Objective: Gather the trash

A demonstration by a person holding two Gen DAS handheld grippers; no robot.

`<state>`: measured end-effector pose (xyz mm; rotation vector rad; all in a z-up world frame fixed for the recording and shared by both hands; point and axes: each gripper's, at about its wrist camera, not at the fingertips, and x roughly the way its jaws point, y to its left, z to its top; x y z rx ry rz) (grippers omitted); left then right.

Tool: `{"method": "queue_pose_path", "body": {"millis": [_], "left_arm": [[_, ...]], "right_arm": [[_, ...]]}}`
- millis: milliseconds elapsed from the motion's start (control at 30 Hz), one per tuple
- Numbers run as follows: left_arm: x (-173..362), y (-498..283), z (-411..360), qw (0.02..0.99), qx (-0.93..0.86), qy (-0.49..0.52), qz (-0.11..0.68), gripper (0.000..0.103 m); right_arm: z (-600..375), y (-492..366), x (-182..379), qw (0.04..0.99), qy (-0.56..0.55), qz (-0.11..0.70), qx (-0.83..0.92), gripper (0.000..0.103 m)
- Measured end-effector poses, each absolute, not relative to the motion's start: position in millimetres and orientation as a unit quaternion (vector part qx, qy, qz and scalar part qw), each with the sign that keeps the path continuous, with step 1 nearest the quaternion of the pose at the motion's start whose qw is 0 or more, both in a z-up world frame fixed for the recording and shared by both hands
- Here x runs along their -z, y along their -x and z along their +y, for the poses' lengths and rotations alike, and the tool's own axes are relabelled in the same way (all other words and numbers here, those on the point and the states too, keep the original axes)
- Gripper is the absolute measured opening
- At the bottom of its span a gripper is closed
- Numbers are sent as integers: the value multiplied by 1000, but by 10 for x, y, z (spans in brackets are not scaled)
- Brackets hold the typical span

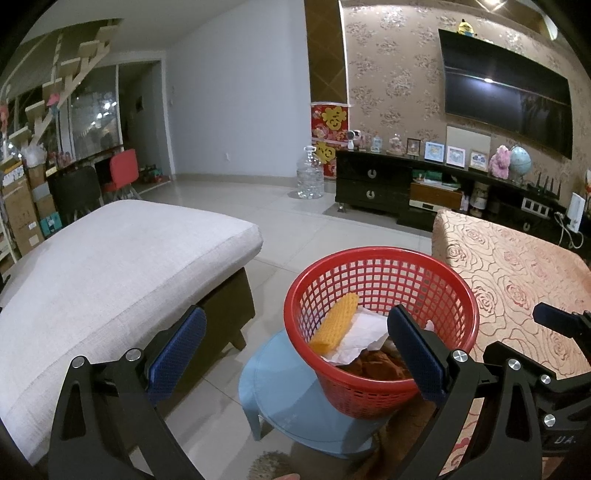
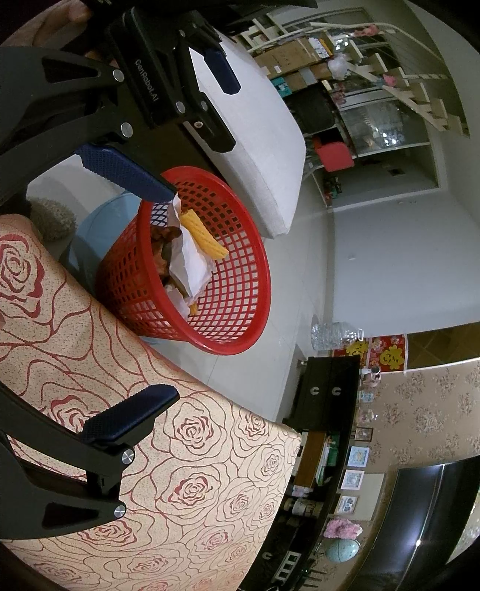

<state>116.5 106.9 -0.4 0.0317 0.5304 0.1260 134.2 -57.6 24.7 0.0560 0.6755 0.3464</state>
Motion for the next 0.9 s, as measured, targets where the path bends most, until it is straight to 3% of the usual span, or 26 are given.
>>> {"method": "queue_pose_path", "body": {"millis": [633,900], "left_arm": [[-11,-1144,931,965,-42,-19,259,95],[118,-1138,183,958,45,-56,278,95]], "right_arm": [[-725,-1284,-193,928,-29,334,-160,96],[-1558,-1203,-129,931,-61,353,-64,96]]}}
